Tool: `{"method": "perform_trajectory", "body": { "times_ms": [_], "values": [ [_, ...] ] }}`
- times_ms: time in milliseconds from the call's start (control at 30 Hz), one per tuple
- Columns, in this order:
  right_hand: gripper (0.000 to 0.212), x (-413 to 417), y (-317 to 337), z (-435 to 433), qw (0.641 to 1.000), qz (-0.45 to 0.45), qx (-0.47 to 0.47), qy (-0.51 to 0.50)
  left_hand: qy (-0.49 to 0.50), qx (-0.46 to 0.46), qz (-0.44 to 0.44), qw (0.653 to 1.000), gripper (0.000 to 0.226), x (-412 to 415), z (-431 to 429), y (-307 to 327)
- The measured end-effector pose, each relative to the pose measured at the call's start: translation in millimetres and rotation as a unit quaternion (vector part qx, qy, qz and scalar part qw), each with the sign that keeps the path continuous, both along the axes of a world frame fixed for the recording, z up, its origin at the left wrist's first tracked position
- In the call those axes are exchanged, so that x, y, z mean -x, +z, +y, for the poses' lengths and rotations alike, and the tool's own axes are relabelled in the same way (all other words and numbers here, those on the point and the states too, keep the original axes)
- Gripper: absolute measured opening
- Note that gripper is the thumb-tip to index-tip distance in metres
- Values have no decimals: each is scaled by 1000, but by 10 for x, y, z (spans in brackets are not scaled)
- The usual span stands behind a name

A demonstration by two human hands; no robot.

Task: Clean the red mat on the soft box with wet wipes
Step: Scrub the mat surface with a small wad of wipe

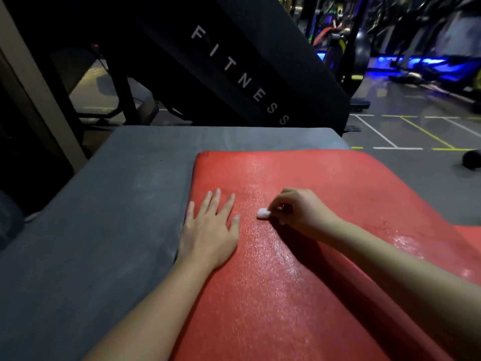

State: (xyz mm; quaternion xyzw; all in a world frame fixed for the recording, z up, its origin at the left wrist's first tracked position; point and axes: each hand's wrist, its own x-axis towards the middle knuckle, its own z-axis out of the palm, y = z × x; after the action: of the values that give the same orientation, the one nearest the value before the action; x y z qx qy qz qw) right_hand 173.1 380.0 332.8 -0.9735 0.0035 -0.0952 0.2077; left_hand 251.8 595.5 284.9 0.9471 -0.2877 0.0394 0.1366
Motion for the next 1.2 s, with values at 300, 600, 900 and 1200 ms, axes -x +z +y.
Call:
{"method": "perform_trajectory", "body": {
  "times_ms": [300, 600, 900, 1200],
  "values": [
    [13, -975, 129, -146, 994, -5, 51, -92, -1, 2, 5, 1000, 69, -26, 26, 2],
    [29, -1053, 151, -117, 997, 43, 53, -38, -5, -2, 8, 1000, 72, -45, 27, -27],
    [22, -1422, 118, -338, 990, 13, -71, -121, -5, 0, 15, 1000, 63, -15, 35, 2],
    [20, -1733, 76, -527, 991, -14, -33, -129, 3, 9, 8, 1000, 73, 4, 16, -31]
  ]
}}
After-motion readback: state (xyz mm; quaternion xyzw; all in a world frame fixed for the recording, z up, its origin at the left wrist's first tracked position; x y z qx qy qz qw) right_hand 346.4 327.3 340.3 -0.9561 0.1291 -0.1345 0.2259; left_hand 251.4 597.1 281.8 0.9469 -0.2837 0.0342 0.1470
